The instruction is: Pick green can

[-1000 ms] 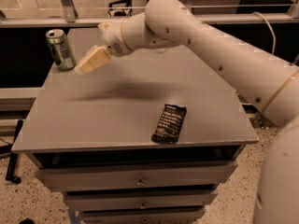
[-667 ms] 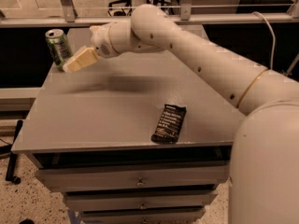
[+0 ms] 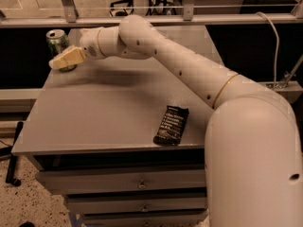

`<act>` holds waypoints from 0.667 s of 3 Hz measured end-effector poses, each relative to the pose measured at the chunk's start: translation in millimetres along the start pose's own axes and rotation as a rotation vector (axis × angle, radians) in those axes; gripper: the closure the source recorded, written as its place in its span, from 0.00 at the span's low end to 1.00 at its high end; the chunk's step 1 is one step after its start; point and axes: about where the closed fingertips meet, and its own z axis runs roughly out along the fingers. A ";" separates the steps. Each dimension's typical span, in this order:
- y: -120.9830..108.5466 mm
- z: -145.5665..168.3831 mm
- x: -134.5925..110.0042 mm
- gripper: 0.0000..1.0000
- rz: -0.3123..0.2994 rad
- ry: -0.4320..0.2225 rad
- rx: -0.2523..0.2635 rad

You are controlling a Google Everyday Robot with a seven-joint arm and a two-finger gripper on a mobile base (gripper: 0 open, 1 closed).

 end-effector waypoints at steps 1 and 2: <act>1.5 20.0 -6.3 0.13 0.036 -0.054 -0.024; 2.6 27.2 -8.7 0.37 0.049 -0.084 -0.034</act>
Offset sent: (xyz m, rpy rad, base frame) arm 0.0100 0.0281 0.0038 0.1311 0.0315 0.0237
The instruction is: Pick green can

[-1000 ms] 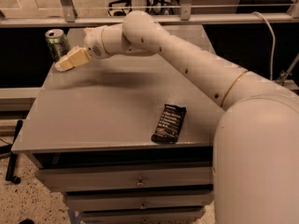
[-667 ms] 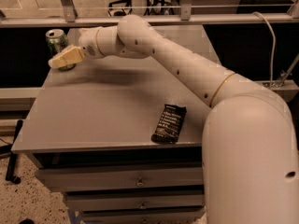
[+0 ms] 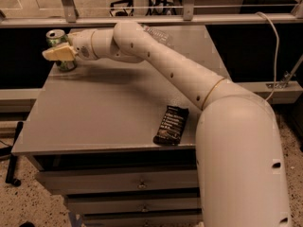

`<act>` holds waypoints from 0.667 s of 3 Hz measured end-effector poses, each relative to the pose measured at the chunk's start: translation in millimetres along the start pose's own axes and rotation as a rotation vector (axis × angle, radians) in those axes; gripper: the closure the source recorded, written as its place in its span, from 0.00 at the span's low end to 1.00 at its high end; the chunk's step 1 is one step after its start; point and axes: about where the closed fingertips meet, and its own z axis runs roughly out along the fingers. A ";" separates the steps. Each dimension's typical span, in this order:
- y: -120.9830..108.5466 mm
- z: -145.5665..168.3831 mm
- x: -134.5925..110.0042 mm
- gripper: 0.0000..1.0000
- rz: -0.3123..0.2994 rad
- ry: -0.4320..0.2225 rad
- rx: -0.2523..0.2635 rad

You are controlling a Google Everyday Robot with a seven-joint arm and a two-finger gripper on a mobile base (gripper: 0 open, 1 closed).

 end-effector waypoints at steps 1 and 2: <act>0.3 -5.9 -1.1 0.60 0.003 -0.020 0.005; -1.5 -28.4 -18.3 0.83 -0.008 -0.055 0.015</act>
Offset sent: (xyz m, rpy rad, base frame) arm -0.0078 -0.0616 0.0568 0.0937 -0.0609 -0.0342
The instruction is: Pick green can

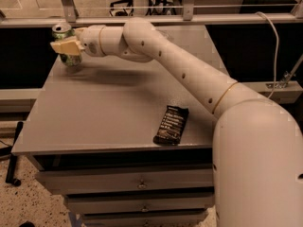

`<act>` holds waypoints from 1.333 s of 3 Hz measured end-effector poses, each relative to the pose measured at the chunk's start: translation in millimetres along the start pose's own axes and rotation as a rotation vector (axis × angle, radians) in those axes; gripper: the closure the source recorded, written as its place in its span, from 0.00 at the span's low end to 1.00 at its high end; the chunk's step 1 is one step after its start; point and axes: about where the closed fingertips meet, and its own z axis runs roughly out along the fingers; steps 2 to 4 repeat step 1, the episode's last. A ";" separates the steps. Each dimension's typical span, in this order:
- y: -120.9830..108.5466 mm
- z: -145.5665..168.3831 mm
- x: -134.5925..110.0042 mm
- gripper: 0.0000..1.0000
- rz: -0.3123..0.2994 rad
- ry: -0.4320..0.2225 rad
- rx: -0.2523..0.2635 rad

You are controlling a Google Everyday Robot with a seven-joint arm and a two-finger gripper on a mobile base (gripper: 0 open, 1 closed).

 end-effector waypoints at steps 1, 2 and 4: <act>-4.7 -27.2 -32.0 1.00 -0.024 -0.029 0.022; -4.7 -27.2 -32.0 1.00 -0.024 -0.029 0.022; -4.7 -27.2 -32.0 1.00 -0.024 -0.029 0.022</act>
Offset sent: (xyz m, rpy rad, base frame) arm 0.0000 0.0000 0.0000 0.0000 0.0000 0.0000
